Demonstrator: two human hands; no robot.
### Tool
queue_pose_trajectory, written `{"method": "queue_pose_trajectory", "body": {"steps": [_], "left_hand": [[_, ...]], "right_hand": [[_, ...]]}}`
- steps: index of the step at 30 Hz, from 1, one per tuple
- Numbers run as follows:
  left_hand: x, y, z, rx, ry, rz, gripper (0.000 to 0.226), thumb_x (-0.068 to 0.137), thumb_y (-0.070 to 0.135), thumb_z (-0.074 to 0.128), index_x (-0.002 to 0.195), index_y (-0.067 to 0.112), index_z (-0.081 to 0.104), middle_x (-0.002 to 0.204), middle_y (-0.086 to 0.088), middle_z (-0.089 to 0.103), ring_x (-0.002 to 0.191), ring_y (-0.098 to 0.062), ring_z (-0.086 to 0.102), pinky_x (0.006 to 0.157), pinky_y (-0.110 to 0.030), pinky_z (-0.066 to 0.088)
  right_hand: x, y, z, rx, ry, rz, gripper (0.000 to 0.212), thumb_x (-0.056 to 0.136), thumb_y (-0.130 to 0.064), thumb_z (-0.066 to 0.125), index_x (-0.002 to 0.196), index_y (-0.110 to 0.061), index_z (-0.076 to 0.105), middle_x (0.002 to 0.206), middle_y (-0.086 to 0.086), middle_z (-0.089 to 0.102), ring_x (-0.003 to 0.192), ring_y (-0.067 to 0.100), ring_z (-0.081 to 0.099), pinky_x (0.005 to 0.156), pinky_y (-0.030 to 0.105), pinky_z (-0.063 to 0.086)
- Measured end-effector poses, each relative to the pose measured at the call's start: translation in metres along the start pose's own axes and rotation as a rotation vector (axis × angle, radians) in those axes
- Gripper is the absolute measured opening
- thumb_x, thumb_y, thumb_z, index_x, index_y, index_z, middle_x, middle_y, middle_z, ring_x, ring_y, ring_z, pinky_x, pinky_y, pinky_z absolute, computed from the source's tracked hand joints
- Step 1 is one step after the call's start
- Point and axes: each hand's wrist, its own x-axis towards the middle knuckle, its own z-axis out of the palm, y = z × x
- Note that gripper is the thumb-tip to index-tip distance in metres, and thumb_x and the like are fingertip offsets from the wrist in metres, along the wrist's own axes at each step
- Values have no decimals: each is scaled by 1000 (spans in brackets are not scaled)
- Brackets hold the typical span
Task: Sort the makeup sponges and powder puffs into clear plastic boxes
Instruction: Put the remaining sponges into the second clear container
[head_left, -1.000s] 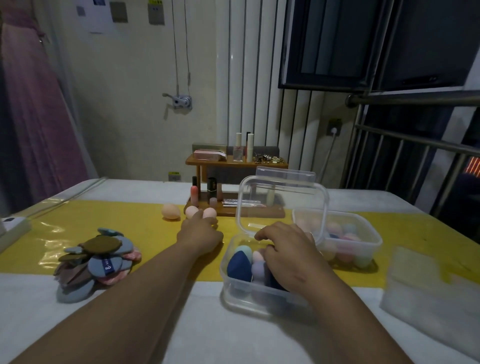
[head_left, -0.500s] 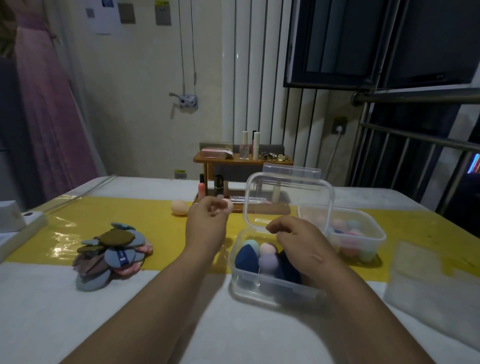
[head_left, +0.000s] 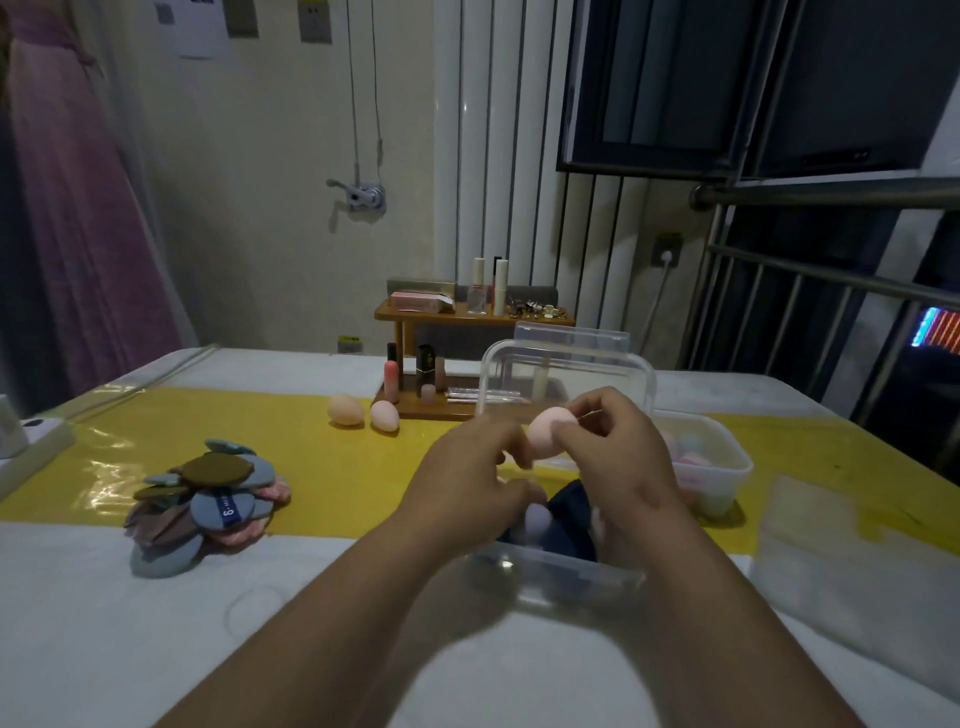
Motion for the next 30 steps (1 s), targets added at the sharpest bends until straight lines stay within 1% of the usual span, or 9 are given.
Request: {"method": "queue_pose_trajectory", "body": {"steps": [3,5,9,13,17,19,23,27,30], "left_hand": [[-2,11,-5,135,-95,217,5,72,24,66,77,25,69,91,12,53,94,-13,48,78,-35,43],[-1,14,-8,90,-98,266,18,68,21,56,73,19,73,87,11,51,91,-10,45,77,-31,40],[-3,15,-11,-71,-308,175,29,68,17,50,75,20,79,80,17,56,89,-5,48,82,-26,40],[-5,16,-9,7,-466,148,39,73,22,46,91,26,81,91,21,54,94,-3,42,87,-25,37],[-3,21,-6,170,-445,109,42,82,29,42,105,39,76,104,19,52,104,-12,42,95,-34,35],[-4,22,-5,206,-429,82,37,88,28,45,104,42,75,109,17,55,108,-13,41,99,-39,33],[-6,23,-3,251,-410,57,34,91,25,49,104,42,75,111,15,56,110,-13,40,98,-38,31],[-6,23,0,263,-380,24,31,90,27,50,102,38,77,110,15,58,106,-12,40,98,-39,33],[-5,24,2,272,-354,-6,31,88,27,52,101,36,78,109,13,60,104,-12,42,96,-37,36]], "right_hand": [[2,-1,-8,-51,30,39,18,64,-32,61,79,-25,57,78,-1,59,76,20,56,59,35,47],[5,-1,-14,-112,34,69,21,58,-33,59,76,-21,56,73,-1,57,71,20,54,58,36,45],[7,-1,-21,-175,48,121,22,56,-31,55,67,-13,55,65,2,57,66,22,52,58,38,43],[7,-2,-25,-263,25,143,17,65,-21,60,59,-14,45,59,3,46,61,23,45,56,37,36],[8,-5,-29,-355,-31,188,26,66,-10,58,53,-16,37,57,6,39,57,25,37,55,34,29],[8,-7,-30,-413,-97,219,25,64,-8,57,46,-15,41,52,3,38,55,24,37,53,30,27],[9,-8,-30,-554,-256,300,31,63,-7,57,38,-26,55,51,1,44,55,23,43,50,26,29],[8,-6,-28,-688,-328,340,15,61,-8,58,48,-14,55,54,2,51,56,22,50,49,23,36],[4,-7,-28,-824,-384,360,8,69,-10,60,70,-15,65,70,4,61,66,22,58,55,24,42]]}}
